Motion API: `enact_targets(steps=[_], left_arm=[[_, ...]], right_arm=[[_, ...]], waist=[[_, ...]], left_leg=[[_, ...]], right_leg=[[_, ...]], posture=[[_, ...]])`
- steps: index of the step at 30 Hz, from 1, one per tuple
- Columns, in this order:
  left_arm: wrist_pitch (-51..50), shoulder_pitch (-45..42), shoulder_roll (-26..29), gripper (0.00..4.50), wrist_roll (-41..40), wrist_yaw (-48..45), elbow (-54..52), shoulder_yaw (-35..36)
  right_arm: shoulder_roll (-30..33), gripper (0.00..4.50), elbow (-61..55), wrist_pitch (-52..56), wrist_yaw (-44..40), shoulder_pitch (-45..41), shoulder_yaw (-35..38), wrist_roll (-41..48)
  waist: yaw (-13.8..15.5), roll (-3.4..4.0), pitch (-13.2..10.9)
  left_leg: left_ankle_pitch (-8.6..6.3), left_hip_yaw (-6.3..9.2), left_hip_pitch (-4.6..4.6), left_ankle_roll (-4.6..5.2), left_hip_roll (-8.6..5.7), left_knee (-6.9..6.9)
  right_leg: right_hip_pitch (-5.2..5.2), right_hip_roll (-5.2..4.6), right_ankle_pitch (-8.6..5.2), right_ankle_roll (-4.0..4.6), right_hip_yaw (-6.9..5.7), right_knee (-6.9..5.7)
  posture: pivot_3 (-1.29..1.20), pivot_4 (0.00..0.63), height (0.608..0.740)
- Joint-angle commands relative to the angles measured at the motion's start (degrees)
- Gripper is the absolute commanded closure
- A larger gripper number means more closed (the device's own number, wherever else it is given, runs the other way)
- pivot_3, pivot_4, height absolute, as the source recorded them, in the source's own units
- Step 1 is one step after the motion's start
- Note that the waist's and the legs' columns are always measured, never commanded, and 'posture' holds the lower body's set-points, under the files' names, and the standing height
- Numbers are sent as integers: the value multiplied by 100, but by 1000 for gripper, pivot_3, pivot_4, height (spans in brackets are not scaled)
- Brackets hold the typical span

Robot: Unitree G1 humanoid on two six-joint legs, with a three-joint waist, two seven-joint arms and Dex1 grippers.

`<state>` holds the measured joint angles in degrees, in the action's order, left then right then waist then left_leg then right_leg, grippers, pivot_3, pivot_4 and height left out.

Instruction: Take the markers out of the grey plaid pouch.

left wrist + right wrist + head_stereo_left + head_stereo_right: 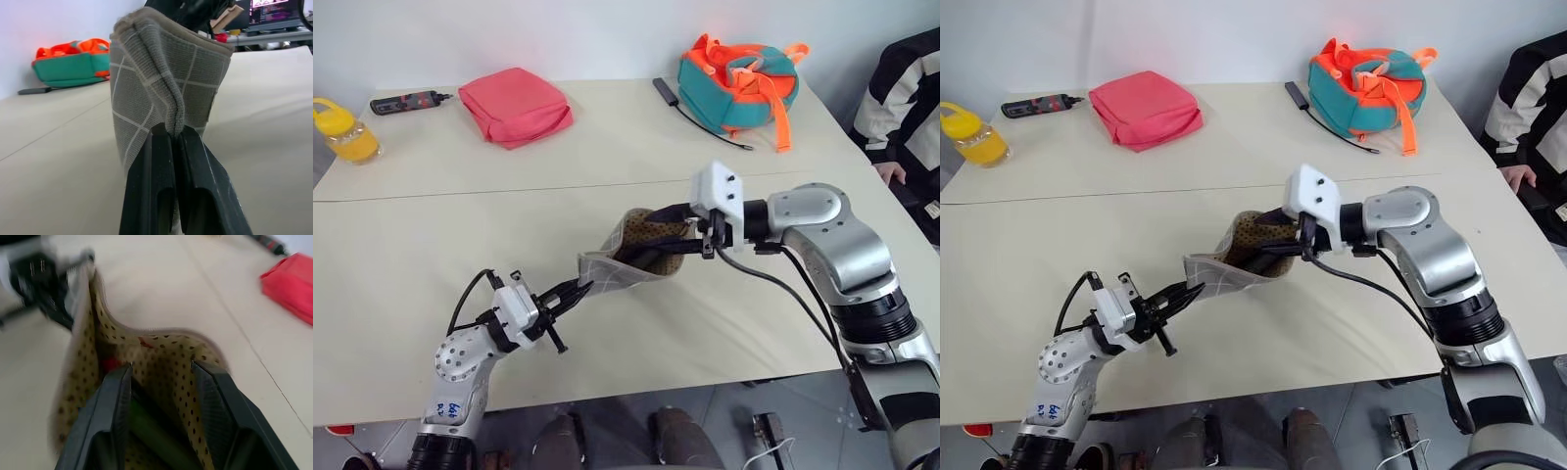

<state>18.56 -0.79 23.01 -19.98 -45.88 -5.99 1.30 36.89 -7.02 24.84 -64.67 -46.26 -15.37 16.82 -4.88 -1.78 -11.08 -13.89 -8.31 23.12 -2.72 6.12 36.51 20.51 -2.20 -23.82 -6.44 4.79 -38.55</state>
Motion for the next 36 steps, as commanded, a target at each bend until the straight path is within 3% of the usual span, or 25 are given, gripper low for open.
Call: enact_targets(steps=[1, 5, 13, 20, 31, 34, 36], left_arm=[[45, 87, -46, 4500, 12, 81, -157, 20], [44, 126, -59, 4500, 7, 91, -155, 17], [45, 66, -110, 4500, 31, 62, -138, -114], [24, 69, -86, 4500, 4, 18, -145, -156], [-16, 160, -104, 4500, -7, -7, -240, -243], [-26, 185, -103, 4500, 1, 11, -270, -244], [-32, 201, -98, 4500, 0, 16, -283, -237]], right_arm=[[125, 2495, 148, -874, -232, -174, -355, -690], [222, 2495, 528, -1715, -440, -309, -674, -1348], [-238, 2495, 1281, -2764, -182, -575, -1183, -2455], [-366, 2495, 1597, -3143, 81, -606, -1371, -3224], [-887, 2495, 2093, -3224, 614, -642, -1317, -3744], [-915, 3054, 2094, -3195, 613, -602, -1255, -3726], [-869, 3717, 2057, -3211, 594, -592, -1216, -3716]], waist=[[1, 0, 0], [-3, 0, 0], [-28, 0, 0], [-28, 0, 0], [-87, 0, 0], [-93, 0, 0], [-97, 0, 0]], left_leg=[[0, 0, 0, 0, 0, 0], [-1, -2, 0, 3, 0, 1], [-1, -8, -7, 2, 3, 5], [-2, -10, -7, 3, 4, 12], [-2, -10, -8, 3, 6, 13], [-2, -10, -8, 3, 6, 12], [-2, -10, -8, 3, 6, 12]], right_leg=[[0, 0, 0, 0, 0, 0], [0, -1, 0, 0, 2, 2], [-1, 1, 0, 0, 7, -1], [-1, -1, 0, 0, 7, -4], [0, 0, 0, 0, 7, -12], [0, 0, 0, 0, 7, -12], [0, 0, 0, 0, 6, -12]], posture=[[0, 150, 740], [0, 150, 740], [0, 150, 740], [0, 150, 740], [0, 150, 740], [0, 150, 740], [0, 150, 740]])
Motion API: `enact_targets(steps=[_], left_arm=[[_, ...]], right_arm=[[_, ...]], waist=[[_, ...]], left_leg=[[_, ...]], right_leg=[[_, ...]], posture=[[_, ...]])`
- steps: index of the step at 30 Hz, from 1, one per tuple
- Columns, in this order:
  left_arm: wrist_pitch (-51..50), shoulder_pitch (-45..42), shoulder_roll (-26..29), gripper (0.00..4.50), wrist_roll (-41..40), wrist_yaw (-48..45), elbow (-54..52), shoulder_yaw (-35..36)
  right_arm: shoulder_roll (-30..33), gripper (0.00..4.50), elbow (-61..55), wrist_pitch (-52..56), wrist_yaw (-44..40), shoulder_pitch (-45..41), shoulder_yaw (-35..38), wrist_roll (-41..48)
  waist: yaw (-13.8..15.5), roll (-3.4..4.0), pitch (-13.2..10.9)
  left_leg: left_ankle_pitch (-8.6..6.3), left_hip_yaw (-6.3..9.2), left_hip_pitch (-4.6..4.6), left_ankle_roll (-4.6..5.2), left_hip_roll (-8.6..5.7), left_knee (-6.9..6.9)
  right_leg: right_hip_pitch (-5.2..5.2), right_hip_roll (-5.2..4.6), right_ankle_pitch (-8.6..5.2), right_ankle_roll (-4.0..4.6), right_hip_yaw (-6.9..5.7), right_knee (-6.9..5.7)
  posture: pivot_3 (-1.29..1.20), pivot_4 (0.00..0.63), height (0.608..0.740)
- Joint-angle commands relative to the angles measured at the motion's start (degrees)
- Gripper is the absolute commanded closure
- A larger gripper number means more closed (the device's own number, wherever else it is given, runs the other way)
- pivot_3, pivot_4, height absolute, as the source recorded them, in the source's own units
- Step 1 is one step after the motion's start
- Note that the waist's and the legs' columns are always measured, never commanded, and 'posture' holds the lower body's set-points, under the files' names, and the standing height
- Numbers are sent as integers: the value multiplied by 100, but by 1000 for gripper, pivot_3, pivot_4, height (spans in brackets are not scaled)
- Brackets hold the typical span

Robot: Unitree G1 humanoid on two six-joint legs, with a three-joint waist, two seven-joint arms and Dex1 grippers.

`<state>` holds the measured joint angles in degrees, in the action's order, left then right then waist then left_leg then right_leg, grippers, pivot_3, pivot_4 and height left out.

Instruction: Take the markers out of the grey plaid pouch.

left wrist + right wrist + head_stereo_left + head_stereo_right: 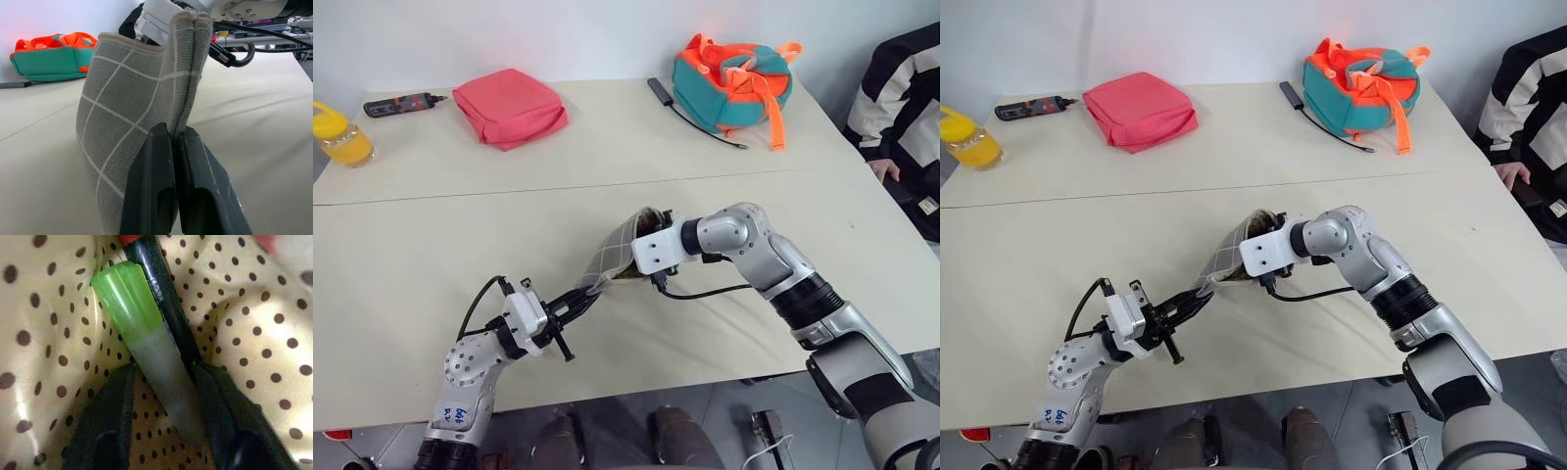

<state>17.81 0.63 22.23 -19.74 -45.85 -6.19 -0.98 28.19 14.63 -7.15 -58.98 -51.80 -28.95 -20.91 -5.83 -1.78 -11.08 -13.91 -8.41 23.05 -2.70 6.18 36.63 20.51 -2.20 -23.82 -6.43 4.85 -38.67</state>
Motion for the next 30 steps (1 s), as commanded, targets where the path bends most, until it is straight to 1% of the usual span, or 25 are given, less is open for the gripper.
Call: enact_targets(steps=[1, 2, 3, 8, 10, 14, 18, 20, 21, 23, 26, 28, 30], left_arm=[[42, 65, -12, 4500, -30, 12, -257, 6], [39, 68, -2, 4500, -38, 8, -244, 23], [40, 72, 8, 4500, -39, 5, -235, 38], [54, 53, 58, 4500, -62, -18, -153, 114], [40, 21, 78, 4500, -94, -24, -110, 171], [-273, -15, 99, 4500, -410, -81, -146, 279], [-1225, -71, 127, 4500, -1261, -159, -457, 348], [-1818, -86, 188, 4500, -1760, -229, -687, 352], [-1965, -100, 203, 4500, -1880, -268, -783, 353], [-2579, -139, 223, 4500, -2467, -257, -1009, 390], [-2888, -169, 355, 4500, -2573, -517, -1275, 298], [-3155, -184, 352, 4500, -2807, -574, -1462, 261], [-3148, -143, 371, 4500, -2689, -767, -1514, 154]], right_arm=[[51, 4037, -146, -22, -5, -38, 176, 76], [96, 4386, -190, -24, -36, -46, 232, 122], [145, 4450, -261, -10, -89, -45, 284, 174], [354, 4450, -557, 103, -285, -80, 565, 436], [372, 4450, -763, 379, -404, -37, 773, 742], [425, 4450, -1051, 567, -630, 49, 965, 1155], [556, 4450, -1343, 932, -962, 14, 1113, 1555], [639, 4450, -1356, 944, -1075, 1, 1131, 1638], [677, 4450, -1359, 948, -1113, -1, 1131, 1664], [743, 4450, -1320, 812, -1169, -46, 1115, 1670], [819, 4450, -1259, 739, -1249, -143, 1136, 1714], [962, 4450, -1348, 919, -1497, -221, 1169, 1844], [1140, 4450, -1485, 1032, -1770, -300, 1168, 1951]], waist=[[-3, 0, 0], [-4, 0, 0], [-4, 0, 0], [-3, 0, 0], [-2, 0, 0], [0, 0, 0], [8, 0, 0], [12, 0, 0], [12, 0, 0], [15, 0, 0], [15, 0, 0], [15, 0, 0], [18, 0, 0]], left_leg=[[0, 0, 0, 0, 0, 0], [0, 0, 0, 0, 0, 0], [0, 0, 0, 0, 0, 0], [0, 0, 0, 0, -1, -1], [-1, 1, 0, -1, 0, -1], [-1, 1, 0, -1, 0, -2], [-2, 2, 1, 0, 0, -2], [-3, 3, 2, 1, 0, -1], [-3, 5, 2, 1, 0, -1], [-3, 4, 2, 1, -1, 0], [-4, 5, 2, 1, -2, 1], [-3, 5, 2, 1, -2, -1], [-3, 4, 2, 1, -3, -2]], right_leg=[[0, 0, 0, 0, 0, 0], [0, 0, 0, 0, 0, 0], [0, 0, 0, 0, 0, 0], [0, 0, 0, 0, 0, 1], [0, 0, 0, 0, 0, 2], [0, 0, 0, 0, -1, 1], [0, -1, 0, 0, -1, 1], [-1, -1, 0, 0, -2, 2], [-3, -2, 0, -1, -3, 2], [-3, -2, 0, -1, -2, 3], [-4, 0, 0, -1, -1, 7], [-4, 1, 0, -1, -1, 9], [-4, -1, 0, -1, 0, 12]], posture=[[0, 150, 740], [0, 150, 740], [0, 150, 740], [0, 150, 740], [0, 150, 740], [0, 150, 740], [0, 150, 740], [0, 150, 740], [0, 150, 740], [0, 150, 740], [0, 150, 740], [0, 150, 740], [0, 150, 740]])
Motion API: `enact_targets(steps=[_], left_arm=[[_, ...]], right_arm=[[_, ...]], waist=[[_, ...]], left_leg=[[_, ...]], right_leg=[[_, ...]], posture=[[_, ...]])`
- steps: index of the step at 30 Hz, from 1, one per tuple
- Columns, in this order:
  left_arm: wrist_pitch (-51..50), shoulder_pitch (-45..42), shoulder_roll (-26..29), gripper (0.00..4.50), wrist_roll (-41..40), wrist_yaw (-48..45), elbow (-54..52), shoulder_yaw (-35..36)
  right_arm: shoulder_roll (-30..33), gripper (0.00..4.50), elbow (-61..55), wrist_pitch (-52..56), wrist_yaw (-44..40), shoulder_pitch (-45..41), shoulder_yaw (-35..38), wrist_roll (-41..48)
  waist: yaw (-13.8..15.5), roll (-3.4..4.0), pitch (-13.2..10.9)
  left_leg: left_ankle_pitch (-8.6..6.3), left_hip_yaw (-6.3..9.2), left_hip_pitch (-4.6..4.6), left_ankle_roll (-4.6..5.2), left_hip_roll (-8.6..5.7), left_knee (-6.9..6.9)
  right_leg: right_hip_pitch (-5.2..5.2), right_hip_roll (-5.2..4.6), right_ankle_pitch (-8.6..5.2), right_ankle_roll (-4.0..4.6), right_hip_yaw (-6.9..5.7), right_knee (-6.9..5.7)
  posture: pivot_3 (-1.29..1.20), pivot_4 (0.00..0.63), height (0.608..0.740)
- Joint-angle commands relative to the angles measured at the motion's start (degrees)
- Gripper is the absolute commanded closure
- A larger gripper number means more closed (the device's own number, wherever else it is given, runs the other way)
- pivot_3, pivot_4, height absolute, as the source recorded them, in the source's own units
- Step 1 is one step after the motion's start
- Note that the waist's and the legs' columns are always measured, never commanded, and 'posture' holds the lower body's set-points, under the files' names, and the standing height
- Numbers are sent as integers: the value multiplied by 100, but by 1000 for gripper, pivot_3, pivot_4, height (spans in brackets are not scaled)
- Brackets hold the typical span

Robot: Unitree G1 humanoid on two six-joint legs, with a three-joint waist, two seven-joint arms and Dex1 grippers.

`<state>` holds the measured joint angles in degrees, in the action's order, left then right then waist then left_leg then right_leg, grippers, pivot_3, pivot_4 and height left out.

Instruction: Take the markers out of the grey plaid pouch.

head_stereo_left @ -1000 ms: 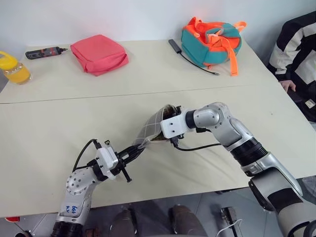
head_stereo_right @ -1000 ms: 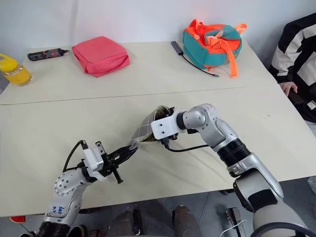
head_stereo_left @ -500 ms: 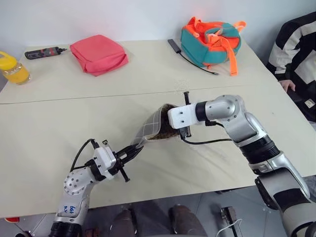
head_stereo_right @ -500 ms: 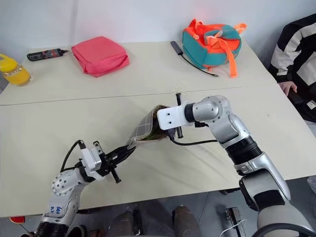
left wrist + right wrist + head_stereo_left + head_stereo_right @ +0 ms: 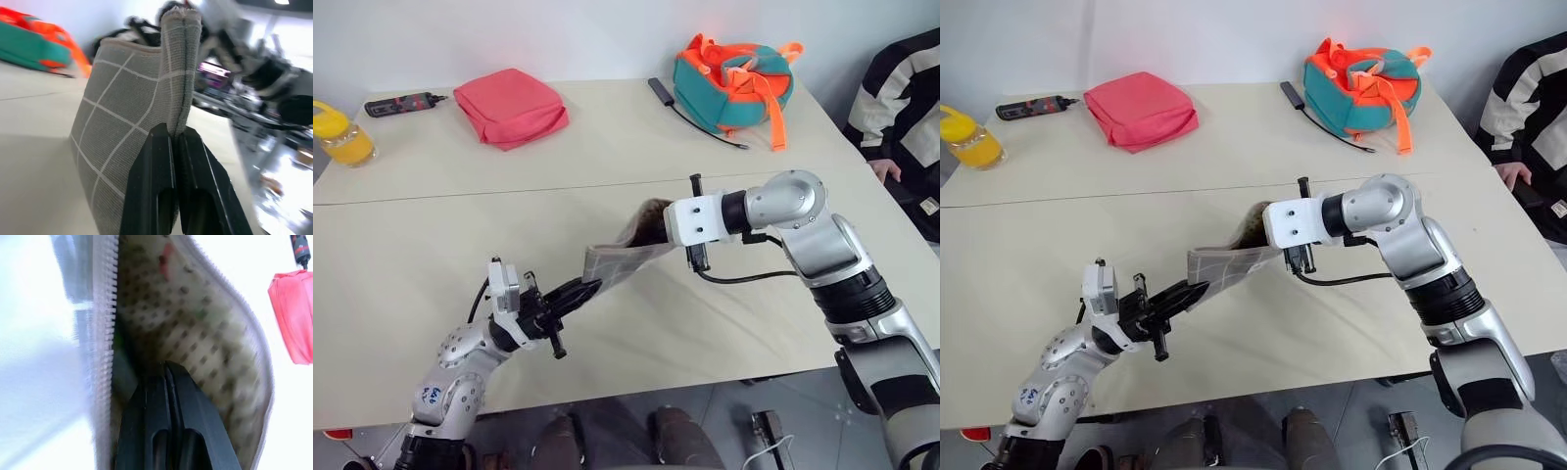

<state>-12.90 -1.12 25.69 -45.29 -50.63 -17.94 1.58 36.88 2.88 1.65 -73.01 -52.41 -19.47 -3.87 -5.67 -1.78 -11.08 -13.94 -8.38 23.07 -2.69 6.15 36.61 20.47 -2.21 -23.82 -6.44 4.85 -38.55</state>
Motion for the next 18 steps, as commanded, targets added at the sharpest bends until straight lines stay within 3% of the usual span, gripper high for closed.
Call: enact_targets(steps=[1, 6, 9, 13, 18], left_arm=[[-123, 65, -14, 4500, -172, -365, -316, -126], [-189, 48, -214, 4500, -124, -482, -281, -213], [760, 111, -418, 4500, 803, -467, 424, -202], [1416, 185, -632, 4500, 1213, -363, 1127, 56], [1984, 319, -789, 4500, 1534, -411, 1569, 83]], right_arm=[[341, 4450, -387, 317, -482, -321, 241, 336], [680, 4450, -786, 1132, -1037, -418, 190, 725], [799, 4450, -1378, 1843, -1219, 1, -132, 795], [637, 4450, -1599, 1721, -777, 493, -727, 101], [446, 4450, -1073, 1383, -197, 385, -1085, -754]], waist=[[1, 0, 0], [4, 0, 0], [16, 4, 2], [3, 3, 2], [-13, 3, 2]], left_leg=[[-1, 0, 0, 0, -1, -1], [-2, 3, 0, -1, 2, -4], [-3, 3, 0, 1, 1, -3], [-7, 2, -1, 4, 0, 2], [-11, -4, 1, 6, 1, 16]], right_leg=[[0, 0, 0, 0, 0, 2], [0, 1, 0, 0, 0, 4], [-8, 1, 0, 0, 1, 20], [-13, 2, 0, 0, 4, 35], [-13, 0, 1, -1, 5, 31]], posture=[[0, 150, 740], [0, 150, 740], [0, 150, 740], [0, 150, 740], [0, 150, 740]])
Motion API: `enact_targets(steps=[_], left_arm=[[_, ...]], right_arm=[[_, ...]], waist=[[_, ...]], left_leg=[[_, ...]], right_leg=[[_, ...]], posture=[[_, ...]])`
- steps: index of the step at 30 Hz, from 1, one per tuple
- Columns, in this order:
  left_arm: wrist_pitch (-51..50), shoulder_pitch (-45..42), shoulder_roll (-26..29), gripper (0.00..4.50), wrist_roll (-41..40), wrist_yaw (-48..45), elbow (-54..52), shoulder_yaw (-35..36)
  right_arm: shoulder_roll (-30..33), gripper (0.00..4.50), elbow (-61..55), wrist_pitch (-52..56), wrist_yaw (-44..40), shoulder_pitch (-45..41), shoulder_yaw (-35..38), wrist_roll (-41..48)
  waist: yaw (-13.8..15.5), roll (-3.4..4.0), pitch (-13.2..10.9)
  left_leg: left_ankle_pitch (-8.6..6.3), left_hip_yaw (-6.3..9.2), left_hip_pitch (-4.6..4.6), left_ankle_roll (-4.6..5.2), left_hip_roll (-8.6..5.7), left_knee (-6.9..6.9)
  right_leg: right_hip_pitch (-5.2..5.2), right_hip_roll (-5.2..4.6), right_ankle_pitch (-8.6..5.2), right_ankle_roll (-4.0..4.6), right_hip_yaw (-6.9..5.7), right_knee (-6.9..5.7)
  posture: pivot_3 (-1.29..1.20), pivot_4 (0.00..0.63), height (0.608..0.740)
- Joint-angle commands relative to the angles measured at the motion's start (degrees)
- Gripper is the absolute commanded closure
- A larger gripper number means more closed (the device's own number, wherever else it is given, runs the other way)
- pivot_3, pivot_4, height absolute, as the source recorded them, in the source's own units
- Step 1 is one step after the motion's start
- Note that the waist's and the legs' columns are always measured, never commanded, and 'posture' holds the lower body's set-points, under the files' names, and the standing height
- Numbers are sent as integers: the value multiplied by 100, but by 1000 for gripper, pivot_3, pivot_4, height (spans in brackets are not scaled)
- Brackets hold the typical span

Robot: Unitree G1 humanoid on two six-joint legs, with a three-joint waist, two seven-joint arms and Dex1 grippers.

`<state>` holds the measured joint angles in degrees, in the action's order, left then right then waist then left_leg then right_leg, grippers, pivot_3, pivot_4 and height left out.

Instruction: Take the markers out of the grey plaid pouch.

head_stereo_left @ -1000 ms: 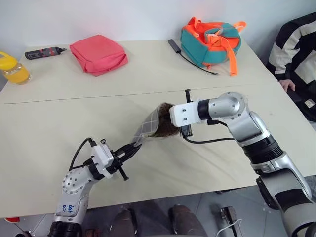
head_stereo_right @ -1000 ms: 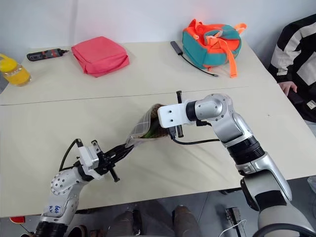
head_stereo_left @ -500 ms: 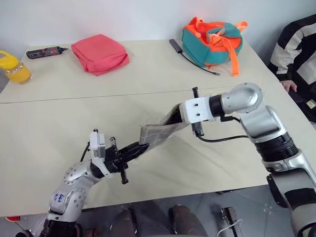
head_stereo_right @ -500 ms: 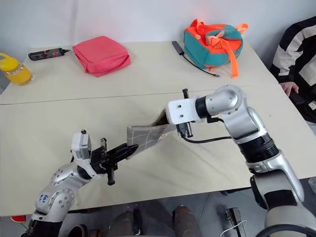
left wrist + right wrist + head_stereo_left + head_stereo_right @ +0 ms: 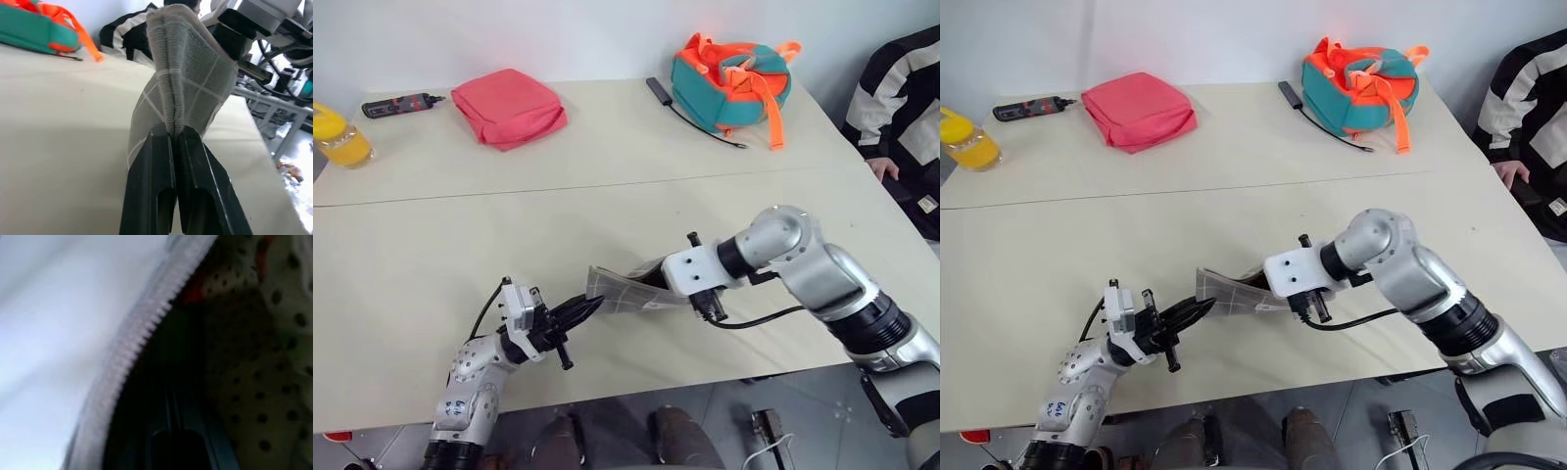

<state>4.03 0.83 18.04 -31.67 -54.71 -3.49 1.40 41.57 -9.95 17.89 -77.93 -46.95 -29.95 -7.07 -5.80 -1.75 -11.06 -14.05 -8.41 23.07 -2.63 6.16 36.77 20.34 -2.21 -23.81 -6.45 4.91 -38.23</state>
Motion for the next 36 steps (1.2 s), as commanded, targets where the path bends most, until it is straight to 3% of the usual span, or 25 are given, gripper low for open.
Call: enact_targets(steps=[1, 3, 9, 25, 30, 36], left_arm=[[335, 139, -38, 4500, 181, 4, 158, 119], [428, 143, -33, 4500, 192, -39, 247, 136], [614, 64, -54, 4500, 215, -86, 341, 83], [473, 40, -106, 4500, 157, -166, 251, -30], [463, 11, -115, 4500, 162, -147, 213, -14], [494, -17, -51, 4500, 190, -176, 236, 60]], right_arm=[[-79, 4278, 241, -191, 307, -210, 1, -411], [-174, 3852, 245, -64, 306, -295, 78, -349], [-108, 1948, -58, 379, 4, -255, 52, -214], [-782, 1948, 1232, -1051, 1265, 9, -403, -1279], [-789, 3382, 1389, -1220, 1256, 81, -312, -1302], [-763, 3461, 1134, -1085, 1081, -98, 178, -862]], waist=[[1, 0, 0], [-5, 0, 0], [2, 0, 0], [-11, 0, 1], [-20, -1, 1], [-11, -1, 1]], left_leg=[[0, 0, 0, 0, 0, 3], [-1, 0, -2, 1, 1, 6], [-2, 1, -3, 2, 1, 7], [-3, 0, -15, 3, 1, 14], [-16, 1, -86, 2, 1, -4], [-19, 0, -85, 2, 1, -5]], right_leg=[[-3, 0, 1, -1, 0, 0], [-5, 0, 1, -2, 0, -2], [-6, 0, 1, -2, 0, -6], [-21, 1, 2, -3, -1, -7], [-103, 1, 2, -3, -4, 27], [-103, 0, 2, -3, -2, 30]], posture=[[0, 150, 740], [0, 150, 740], [0, 150, 740], [0, 150, 740], [0, 150, 740], [0, 150, 740]])
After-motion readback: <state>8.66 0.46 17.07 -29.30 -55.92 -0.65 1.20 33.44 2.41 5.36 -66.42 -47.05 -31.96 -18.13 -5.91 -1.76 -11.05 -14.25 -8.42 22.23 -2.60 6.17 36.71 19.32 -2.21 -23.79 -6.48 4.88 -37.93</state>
